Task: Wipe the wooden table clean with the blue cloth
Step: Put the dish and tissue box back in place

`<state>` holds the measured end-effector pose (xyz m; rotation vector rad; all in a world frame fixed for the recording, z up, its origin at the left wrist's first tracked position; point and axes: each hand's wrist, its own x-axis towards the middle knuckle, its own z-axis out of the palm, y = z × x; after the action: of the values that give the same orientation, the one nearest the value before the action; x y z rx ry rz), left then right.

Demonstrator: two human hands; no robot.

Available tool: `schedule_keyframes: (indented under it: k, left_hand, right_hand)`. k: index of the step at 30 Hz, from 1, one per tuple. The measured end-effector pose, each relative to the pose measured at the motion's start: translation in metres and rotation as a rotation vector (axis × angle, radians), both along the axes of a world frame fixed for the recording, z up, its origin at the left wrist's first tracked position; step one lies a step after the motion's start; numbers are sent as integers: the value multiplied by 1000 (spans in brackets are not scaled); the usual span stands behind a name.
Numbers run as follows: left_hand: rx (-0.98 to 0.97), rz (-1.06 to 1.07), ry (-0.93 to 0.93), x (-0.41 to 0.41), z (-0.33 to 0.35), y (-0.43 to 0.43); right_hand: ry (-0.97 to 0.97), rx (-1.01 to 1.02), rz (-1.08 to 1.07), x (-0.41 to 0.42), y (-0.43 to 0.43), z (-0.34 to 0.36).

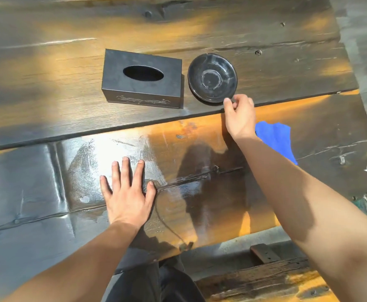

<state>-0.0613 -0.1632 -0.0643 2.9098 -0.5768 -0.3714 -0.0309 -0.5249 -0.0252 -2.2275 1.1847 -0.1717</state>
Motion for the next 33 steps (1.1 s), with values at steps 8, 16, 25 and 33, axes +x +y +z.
schedule_keyframes:
  k: [8, 16, 25, 33]
  left_hand:
    - [18, -26, -40, 0, -7, 2]
    - [3, -33, -40, -1, -6, 2]
    - [-11, -28, -6, -2, -3, 2]
    - [-8, -28, -2, -2, -2, 1]
  right_hand:
    - [-111, 340, -453, 54, -8, -6]
    - [-270, 560, -663, 58, -3, 3]
    - [-240, 473, -539, 11, 1, 7]
    - [-273, 520, -411, -64, 32, 11]
